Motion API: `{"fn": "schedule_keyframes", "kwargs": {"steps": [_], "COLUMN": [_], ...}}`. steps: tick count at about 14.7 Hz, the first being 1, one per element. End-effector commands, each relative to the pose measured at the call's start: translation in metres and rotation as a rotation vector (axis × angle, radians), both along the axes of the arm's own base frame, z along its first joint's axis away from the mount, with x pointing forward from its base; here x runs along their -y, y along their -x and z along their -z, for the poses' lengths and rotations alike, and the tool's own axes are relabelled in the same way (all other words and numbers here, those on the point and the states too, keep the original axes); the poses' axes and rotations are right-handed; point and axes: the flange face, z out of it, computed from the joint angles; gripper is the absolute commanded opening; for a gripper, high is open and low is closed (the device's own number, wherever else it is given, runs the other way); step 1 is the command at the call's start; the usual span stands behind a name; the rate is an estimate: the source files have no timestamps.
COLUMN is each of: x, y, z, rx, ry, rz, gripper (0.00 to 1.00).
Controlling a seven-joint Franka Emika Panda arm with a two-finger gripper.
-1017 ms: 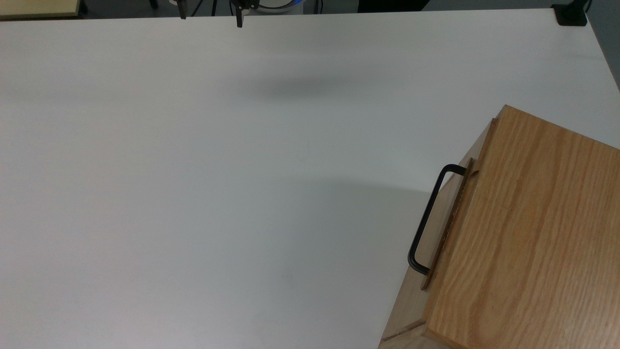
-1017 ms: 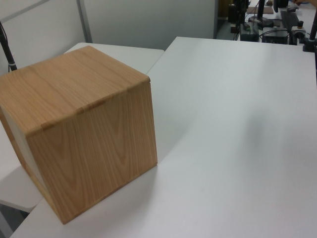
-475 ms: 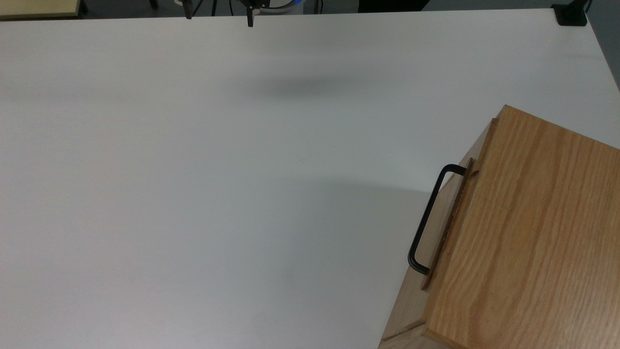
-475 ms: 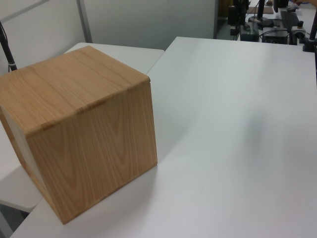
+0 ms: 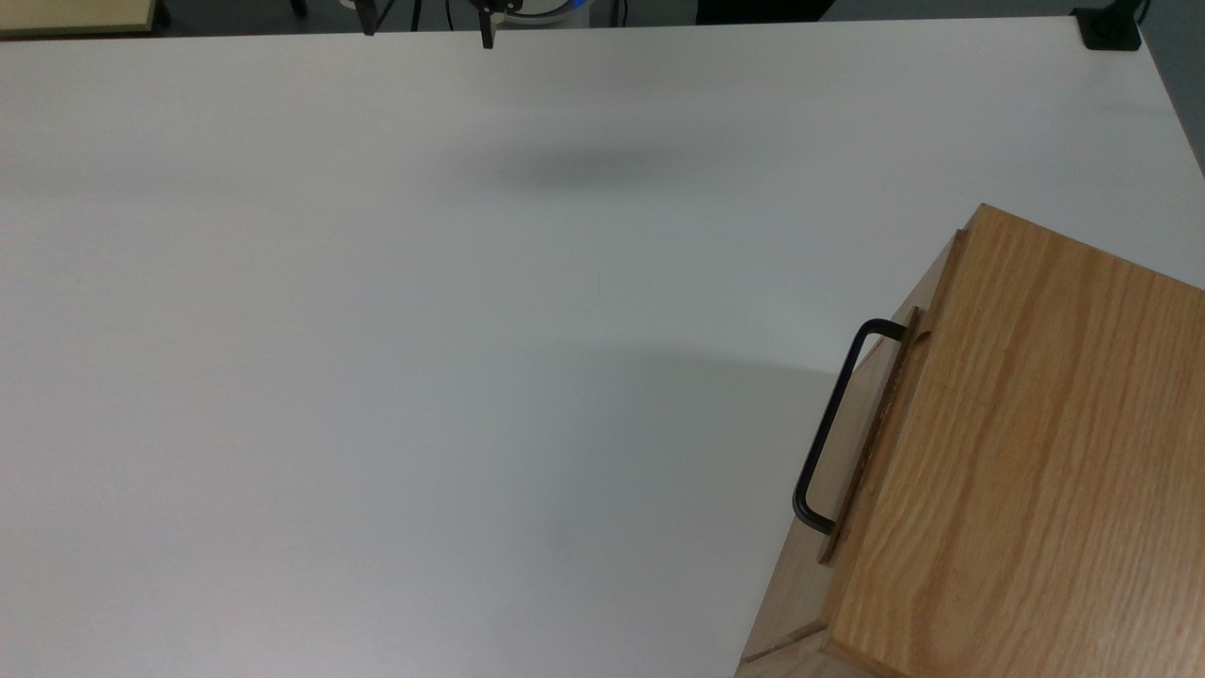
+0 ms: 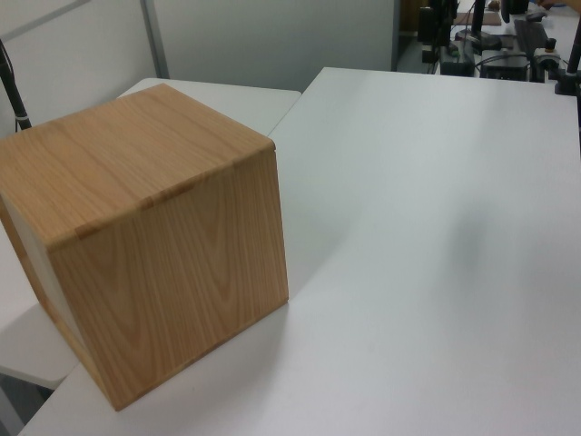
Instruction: Close the drawer by sliding it
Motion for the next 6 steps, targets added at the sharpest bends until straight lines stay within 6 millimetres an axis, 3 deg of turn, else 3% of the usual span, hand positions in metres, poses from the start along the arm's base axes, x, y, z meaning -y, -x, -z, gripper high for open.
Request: {"fn": "schedule_keyframes", "kwargs": {"steps": [1, 6], "x": [0.0041, -0.0001], "y": [0.0085, 0.0084], "z": [-0.0017, -0.001], "rx": [0.008, 0.006], "ry": [-0.015, -0.01], "rz": [0.01, 0.001], "gripper": [1.0, 1.0]}}
